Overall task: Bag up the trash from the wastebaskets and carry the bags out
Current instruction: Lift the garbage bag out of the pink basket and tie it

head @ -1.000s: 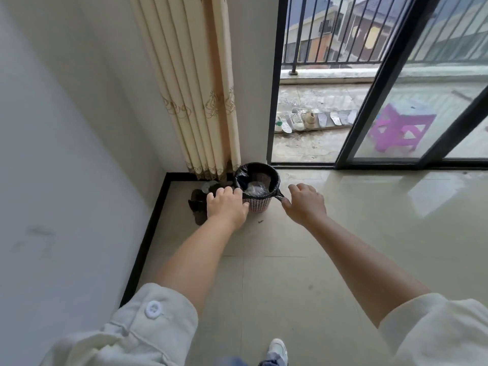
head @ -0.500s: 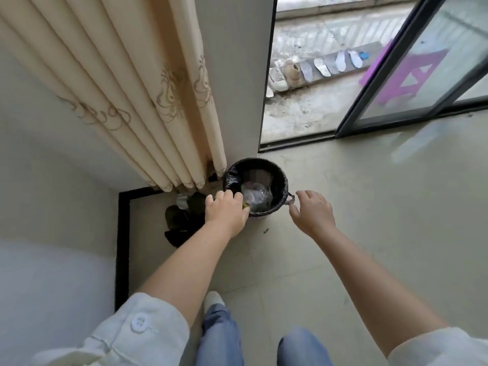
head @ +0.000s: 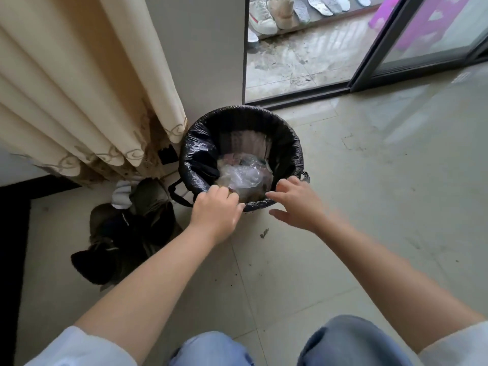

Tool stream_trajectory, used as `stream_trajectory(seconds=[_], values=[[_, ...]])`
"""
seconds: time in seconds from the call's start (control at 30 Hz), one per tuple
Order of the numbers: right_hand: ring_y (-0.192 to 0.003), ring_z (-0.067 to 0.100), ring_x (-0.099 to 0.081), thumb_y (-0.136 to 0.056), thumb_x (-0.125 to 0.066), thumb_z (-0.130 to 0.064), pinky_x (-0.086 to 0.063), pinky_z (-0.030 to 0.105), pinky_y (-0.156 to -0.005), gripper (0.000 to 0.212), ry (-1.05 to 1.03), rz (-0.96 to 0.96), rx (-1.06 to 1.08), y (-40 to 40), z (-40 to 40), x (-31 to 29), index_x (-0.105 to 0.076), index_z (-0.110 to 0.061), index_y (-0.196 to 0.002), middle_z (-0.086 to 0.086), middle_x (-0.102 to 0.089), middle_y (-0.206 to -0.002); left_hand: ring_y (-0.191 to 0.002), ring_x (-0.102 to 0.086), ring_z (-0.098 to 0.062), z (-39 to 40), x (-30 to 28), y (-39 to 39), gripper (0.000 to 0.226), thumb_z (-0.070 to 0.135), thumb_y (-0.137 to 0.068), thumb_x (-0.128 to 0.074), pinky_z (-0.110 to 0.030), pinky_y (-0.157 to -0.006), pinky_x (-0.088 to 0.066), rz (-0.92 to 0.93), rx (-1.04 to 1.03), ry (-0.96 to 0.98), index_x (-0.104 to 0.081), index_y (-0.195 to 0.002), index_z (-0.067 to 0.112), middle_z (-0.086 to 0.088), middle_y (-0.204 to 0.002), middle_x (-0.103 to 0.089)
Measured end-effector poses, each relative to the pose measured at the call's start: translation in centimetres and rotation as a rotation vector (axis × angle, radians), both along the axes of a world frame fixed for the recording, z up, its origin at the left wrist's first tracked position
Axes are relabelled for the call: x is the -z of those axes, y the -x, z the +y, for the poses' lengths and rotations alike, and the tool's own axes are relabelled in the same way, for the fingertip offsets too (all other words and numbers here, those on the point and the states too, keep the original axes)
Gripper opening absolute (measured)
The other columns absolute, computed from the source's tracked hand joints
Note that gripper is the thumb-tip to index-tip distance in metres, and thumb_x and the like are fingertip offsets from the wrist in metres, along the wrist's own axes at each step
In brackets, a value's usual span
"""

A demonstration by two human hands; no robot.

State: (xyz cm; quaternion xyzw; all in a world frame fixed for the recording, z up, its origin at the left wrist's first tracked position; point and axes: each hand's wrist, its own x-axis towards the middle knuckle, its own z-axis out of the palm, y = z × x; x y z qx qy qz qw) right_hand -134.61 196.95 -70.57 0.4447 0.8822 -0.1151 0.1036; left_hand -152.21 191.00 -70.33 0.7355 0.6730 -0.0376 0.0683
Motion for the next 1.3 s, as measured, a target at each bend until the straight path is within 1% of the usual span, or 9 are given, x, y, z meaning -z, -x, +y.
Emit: stream_trajectory(seconds=[0.17, 0.33, 0.53, 0.67, 0.77, 0.93, 1.07, 1.13, 1.3], values=[[-0.108, 0.023, -0.045, -0.087, -0.055, -0.031, -0.038, 0.031, -0.089, 0.029, -0.037, 0.121, -0.193, 0.0, 3.0, 2.9, -0.065, -0.019, -0.111, 0.007, -0.058, -0.107, -0.098, -0.052, -0.024, 1.6, 4.4, 2.0, 0.043, 0.047, -0.091, -0.042, -0.034, -0.075, -0.045, -0.070, 0.184, -0.077, -0.061, -0.106, 0.011, -0.007, -0.103, -0.057], [-0.096, 0.025, -0.056, -0.082, -0.065, -0.018, -0.044, 0.029, -0.083, 0.019, 0.055, 0.291, -0.169, 0.2, 3.2, 2.7, -0.073, -0.007, -0.095, 0.011, -0.069, -0.096, -0.093, -0.060, -0.025, 2.2, 4.3, 3.3, 0.028, 0.027, -0.091, -0.053, -0.034, -0.072, -0.048, -0.329, 0.219, -0.061, -0.071, -0.096, 0.007, -0.010, -0.097, -0.063], [-0.070, 0.032, -0.062, -0.075, -0.064, 0.003, -0.040, 0.023, -0.064, 0.009, -0.046, 0.396, -0.163, 0.9, 3.2, 2.7, -0.070, 0.006, -0.069, 0.022, -0.066, -0.072, -0.095, -0.056, -0.024, 3.1, 5.1, 3.0, 0.031, 0.029, -0.096, -0.037, -0.032, -0.073, -0.044, -0.236, 0.160, -0.083, -0.058, -0.103, 0.007, -0.005, -0.106, -0.055], [-0.087, 0.035, -0.056, -0.086, -0.052, -0.006, -0.046, 0.041, -0.076, 0.015, -0.193, 0.513, 0.120, 2.6, 4.2, 3.9, -0.062, 0.005, -0.084, 0.023, -0.063, -0.089, -0.096, -0.057, -0.029, 3.7, 4.8, 3.1, 0.033, 0.032, -0.096, -0.037, -0.034, -0.078, -0.041, -0.288, -0.010, -0.199, -0.057, -0.103, 0.007, -0.008, -0.104, -0.058], [-0.089, 0.035, -0.057, -0.090, -0.047, -0.012, -0.042, 0.040, -0.078, 0.016, -0.179, 0.499, 0.287, 4.1, 4.5, 4.7, -0.057, 0.001, -0.091, 0.020, -0.065, -0.091, -0.096, -0.060, -0.024, 3.2, 4.7, 3.2, 0.050, 0.054, -0.088, -0.042, -0.031, -0.081, -0.036, -0.158, 0.072, -0.234, -0.059, -0.108, 0.011, -0.004, -0.103, -0.063], [-0.087, 0.033, -0.060, -0.087, -0.056, -0.013, -0.044, 0.038, -0.078, 0.014, -0.181, 0.554, 0.247, 3.6, 4.1, 5.1, -0.060, 0.000, -0.090, 0.015, -0.067, -0.089, -0.052, -0.062, -0.021, 1.7, 3.9, 4.0, 0.019, 0.023, -0.065, -0.080, -0.025, -0.051, -0.043, -0.098, 0.097, -0.362, -0.067, -0.060, 0.010, -0.005, -0.059, -0.062], [-0.082, 0.034, -0.065, -0.058, -0.085, -0.018, -0.049, 0.043, -0.078, 0.041, -0.261, 0.481, 0.043, 1.1, 2.4, 4.0, -0.068, 0.002, -0.090, 0.018, -0.070, -0.088, -0.095, -0.058, -0.027, 1.5, 4.3, 4.8, 0.023, 0.025, -0.094, -0.044, -0.032, -0.075, -0.040, -0.361, -0.223, -0.154, -0.061, -0.092, 0.009, -0.007, -0.095, -0.061], [-0.073, 0.034, -0.067, -0.051, -0.088, -0.014, -0.055, 0.049, -0.072, 0.032, -0.282, 0.475, 0.033, -0.1, 2.1, 3.9, -0.073, 0.001, -0.075, 0.018, -0.070, -0.078, -0.095, -0.056, -0.030, 2.0, 4.6, 5.1, 0.019, 0.025, -0.096, -0.039, -0.032, -0.070, -0.038, -0.423, -0.344, -0.087, -0.051, -0.089, 0.013, -0.007, -0.096, -0.059], [-0.058, 0.033, -0.061, -0.071, -0.072, -0.003, -0.051, 0.039, -0.059, 0.017, -0.218, 0.538, 0.061, 0.1, 2.3, 4.0, -0.066, 0.005, -0.056, 0.019, -0.065, -0.061, -0.098, -0.059, -0.026, 2.1, 3.9, 2.2, 0.039, 0.049, -0.089, -0.043, -0.032, -0.072, -0.044, -0.299, -0.151, -0.123, -0.048, -0.112, 0.017, -0.001, -0.108, -0.058]])
